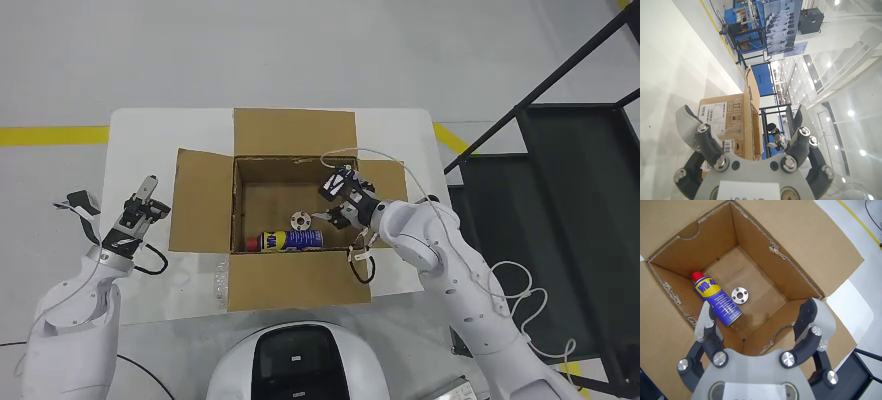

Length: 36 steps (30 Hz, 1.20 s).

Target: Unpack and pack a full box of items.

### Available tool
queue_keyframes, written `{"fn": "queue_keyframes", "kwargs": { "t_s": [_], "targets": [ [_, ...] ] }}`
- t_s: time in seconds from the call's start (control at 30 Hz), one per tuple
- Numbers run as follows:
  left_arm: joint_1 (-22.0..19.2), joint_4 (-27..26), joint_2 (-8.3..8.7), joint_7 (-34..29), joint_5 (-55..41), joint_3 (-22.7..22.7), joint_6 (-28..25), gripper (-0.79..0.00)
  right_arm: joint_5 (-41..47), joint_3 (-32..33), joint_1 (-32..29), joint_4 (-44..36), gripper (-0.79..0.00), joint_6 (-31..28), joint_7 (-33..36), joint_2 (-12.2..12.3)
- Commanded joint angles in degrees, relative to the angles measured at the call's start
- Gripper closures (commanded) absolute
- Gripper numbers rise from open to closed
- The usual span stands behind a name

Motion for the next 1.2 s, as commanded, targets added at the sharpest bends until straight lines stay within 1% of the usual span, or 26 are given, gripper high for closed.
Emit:
{"fn": "queue_keyframes", "kwargs": {
  "t_s": [0.0, 0.9, 0.97, 1.07, 1.17],
  "targets": [
    [0.00, 0.00, 0.00, 0.00, 0.00, 0.00, 0.00, -0.785, 0.00, 0.00, 0.00, 0.00, -0.785, 0.00, 0.00, 0.00],
    [0.00, 0.00, 0.00, 0.00, 0.00, 0.00, 0.00, -0.785, 0.00, 0.00, 0.00, 0.00, -0.785, 0.00, 0.00, 0.00],
    [0.00, 0.00, 0.00, 0.00, 0.00, 0.00, 0.00, -0.785, 0.23, -0.87, 0.16, 0.44, -0.785, -1.00, -0.39, -0.05],
    [0.00, 0.00, 0.00, 0.00, 0.00, 0.00, 0.00, -0.785, 2.27, -3.93, 3.78, 3.60, -0.785, -3.76, 1.40, -0.49],
    [0.00, 0.00, 0.00, 0.00, 0.00, 0.00, 0.00, -0.785, 3.42, -7.72, 8.72, 8.75, -0.785, -5.11, 3.05, -1.27]
  ]
}}
